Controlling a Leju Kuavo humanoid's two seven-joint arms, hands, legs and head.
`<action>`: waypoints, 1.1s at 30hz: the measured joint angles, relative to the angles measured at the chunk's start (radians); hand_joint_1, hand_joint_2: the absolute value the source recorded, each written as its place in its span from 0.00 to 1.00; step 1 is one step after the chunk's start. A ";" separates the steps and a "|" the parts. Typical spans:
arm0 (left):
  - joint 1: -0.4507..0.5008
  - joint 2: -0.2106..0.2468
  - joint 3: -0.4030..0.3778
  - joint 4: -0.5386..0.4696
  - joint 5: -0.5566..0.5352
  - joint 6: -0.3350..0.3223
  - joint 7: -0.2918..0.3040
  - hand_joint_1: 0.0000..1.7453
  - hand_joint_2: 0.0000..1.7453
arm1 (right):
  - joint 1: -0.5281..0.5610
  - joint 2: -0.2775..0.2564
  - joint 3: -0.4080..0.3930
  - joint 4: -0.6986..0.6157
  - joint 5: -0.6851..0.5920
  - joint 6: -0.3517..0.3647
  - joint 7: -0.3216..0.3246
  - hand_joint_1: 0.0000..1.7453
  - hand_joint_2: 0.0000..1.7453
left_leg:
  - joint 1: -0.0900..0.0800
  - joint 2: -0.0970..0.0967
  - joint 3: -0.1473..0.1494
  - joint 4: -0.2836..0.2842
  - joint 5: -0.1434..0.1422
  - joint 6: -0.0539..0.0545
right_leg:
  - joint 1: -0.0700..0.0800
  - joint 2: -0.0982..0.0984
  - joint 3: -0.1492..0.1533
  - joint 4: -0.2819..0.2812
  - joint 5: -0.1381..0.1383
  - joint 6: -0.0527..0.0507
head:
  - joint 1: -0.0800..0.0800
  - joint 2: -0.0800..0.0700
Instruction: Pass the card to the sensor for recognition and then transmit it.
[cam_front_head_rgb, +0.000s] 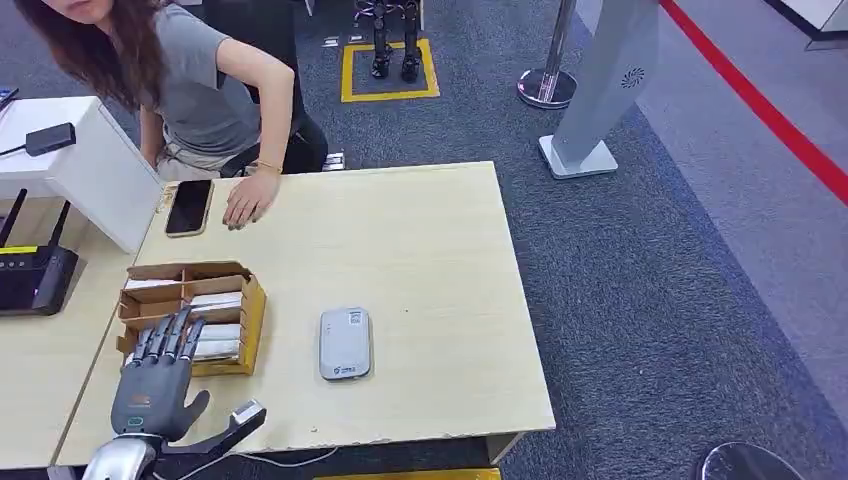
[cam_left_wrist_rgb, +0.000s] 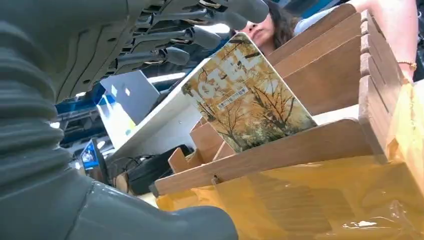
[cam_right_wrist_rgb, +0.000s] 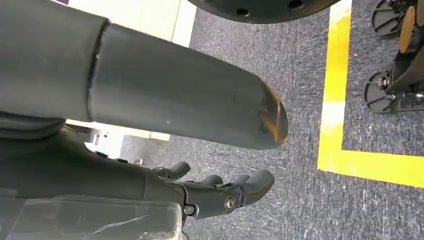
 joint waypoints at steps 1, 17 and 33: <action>-0.001 0.000 0.000 0.002 -0.003 0.002 0.002 0.00 1.00 | 0.000 0.000 0.000 0.000 0.000 0.000 0.000 0.00 0.00 | 0.000 0.000 0.000 0.000 0.000 0.000 | 0.000 0.000 0.000 0.000 0.000 0.000 | 0.000 0.000; -0.021 0.000 0.020 0.028 -0.066 0.076 0.015 0.00 1.00 | 0.000 0.000 0.003 0.000 0.003 0.000 -0.002 0.00 0.00 | 0.000 0.000 0.000 0.000 0.000 0.000 | 0.000 0.000 0.000 0.000 0.000 0.000 | 0.000 0.000; -0.021 -0.018 0.023 0.028 -0.069 0.106 0.010 0.00 1.00 | 0.000 0.000 0.011 0.000 0.014 0.000 -0.011 0.00 0.00 | 0.000 0.000 0.000 0.000 0.000 0.000 | 0.000 0.000 0.000 0.000 0.000 0.000 | 0.000 0.000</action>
